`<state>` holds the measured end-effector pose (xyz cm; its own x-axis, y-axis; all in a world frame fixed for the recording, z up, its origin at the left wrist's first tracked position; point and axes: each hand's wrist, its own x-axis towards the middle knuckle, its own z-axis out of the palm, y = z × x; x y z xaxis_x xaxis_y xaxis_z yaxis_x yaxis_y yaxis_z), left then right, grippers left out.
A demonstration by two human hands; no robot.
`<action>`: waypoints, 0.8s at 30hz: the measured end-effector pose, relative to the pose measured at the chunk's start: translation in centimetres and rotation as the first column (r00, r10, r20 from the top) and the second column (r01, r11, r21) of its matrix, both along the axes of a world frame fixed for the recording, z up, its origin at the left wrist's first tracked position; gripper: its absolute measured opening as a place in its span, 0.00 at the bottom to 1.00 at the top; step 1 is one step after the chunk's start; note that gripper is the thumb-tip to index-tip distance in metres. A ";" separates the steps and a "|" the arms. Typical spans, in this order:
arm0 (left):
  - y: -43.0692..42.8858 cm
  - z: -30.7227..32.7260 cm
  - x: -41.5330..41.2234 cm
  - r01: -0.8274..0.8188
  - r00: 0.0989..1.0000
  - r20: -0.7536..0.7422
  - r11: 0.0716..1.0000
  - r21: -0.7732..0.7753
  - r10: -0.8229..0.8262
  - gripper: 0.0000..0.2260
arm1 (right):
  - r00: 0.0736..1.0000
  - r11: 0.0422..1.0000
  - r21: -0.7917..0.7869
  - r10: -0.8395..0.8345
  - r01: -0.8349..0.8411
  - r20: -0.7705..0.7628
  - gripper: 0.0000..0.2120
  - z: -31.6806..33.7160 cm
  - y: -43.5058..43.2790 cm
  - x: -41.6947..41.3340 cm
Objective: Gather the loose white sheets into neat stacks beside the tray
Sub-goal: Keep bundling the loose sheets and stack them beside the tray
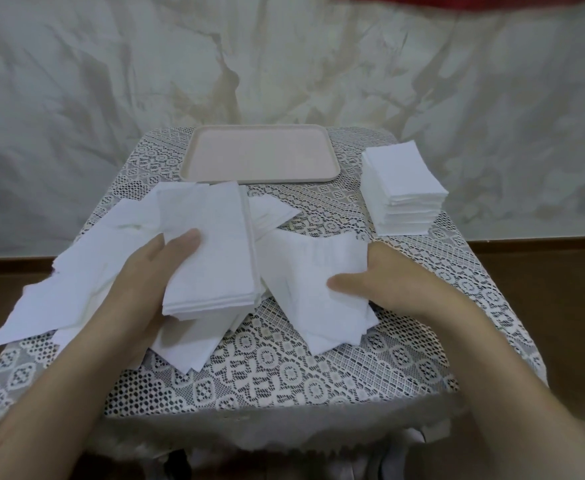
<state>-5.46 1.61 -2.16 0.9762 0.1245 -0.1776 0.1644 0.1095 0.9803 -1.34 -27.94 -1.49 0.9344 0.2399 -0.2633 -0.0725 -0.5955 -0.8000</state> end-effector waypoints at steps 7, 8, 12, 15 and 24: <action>-0.8 0.1 0.3 -0.080 0.994 0.082 0.996 0.043 0.077 0.10 | 0.971 0.763 0.613 -0.236 0.204 -0.029 0.09 1.9 0.4 -0.5; -0.8 0.1 0.3 -0.088 0.993 0.088 0.995 0.049 0.084 0.09 | 0.974 0.714 0.673 -0.219 0.196 -0.052 0.11 2.3 0.8 -0.7; -1.1 0.0 0.2 -0.100 0.988 0.124 0.992 0.078 0.089 0.17 | 0.994 0.748 0.654 -0.093 0.112 -0.064 0.13 2.7 3.5 -1.7; -1.3 -0.2 0.0 -0.128 0.984 0.136 0.989 0.067 0.118 0.21 | 0.992 0.817 0.562 -0.108 0.127 -0.067 0.05 2.2 5.7 -2.2; -1.4 -0.4 -0.3 -0.151 0.972 0.204 0.979 0.138 0.121 0.34 | 0.979 0.798 0.575 -0.201 0.180 -0.028 0.11 1.9 8.4 -3.4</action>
